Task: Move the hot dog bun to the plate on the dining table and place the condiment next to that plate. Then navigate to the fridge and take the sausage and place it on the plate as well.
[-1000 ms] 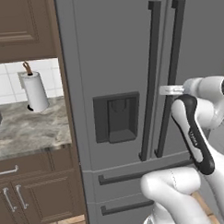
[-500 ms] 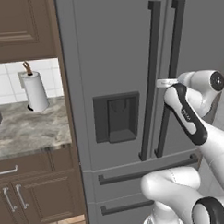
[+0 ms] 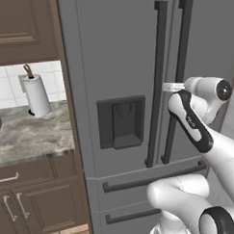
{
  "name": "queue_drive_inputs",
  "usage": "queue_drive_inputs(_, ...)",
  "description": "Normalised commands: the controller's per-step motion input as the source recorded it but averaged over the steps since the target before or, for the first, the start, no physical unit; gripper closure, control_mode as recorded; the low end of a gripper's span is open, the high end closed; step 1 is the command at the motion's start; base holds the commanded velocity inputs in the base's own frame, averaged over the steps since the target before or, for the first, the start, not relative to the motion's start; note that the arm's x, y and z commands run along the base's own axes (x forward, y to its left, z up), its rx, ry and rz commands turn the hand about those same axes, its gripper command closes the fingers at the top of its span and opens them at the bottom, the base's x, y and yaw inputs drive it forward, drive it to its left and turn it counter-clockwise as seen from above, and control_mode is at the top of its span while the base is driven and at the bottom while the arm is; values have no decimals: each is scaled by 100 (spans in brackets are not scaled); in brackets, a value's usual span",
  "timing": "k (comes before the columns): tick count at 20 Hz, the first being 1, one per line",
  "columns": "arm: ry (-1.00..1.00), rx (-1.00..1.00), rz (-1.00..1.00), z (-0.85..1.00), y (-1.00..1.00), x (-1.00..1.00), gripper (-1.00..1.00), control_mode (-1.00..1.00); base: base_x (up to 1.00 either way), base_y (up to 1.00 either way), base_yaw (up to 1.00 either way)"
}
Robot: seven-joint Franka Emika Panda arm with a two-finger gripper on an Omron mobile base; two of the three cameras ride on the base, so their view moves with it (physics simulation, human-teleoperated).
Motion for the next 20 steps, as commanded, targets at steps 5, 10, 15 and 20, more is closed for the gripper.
queue_drive_inputs(5, 8, 0, 0, 0, -1, 58, 100, -100, 0, 0, 0)
queue_drive_inputs(10, 2, 0, 0, 4, -43, -12, 100, -100, 0, 0, 0)
queue_drive_inputs(15, 0, 0, 0, 15, -73, -70, 100, -100, 0, 0, 0)
queue_drive_inputs(20, 0, -2, 0, 11, -78, -95, 100, -100, 0, 0, 0)
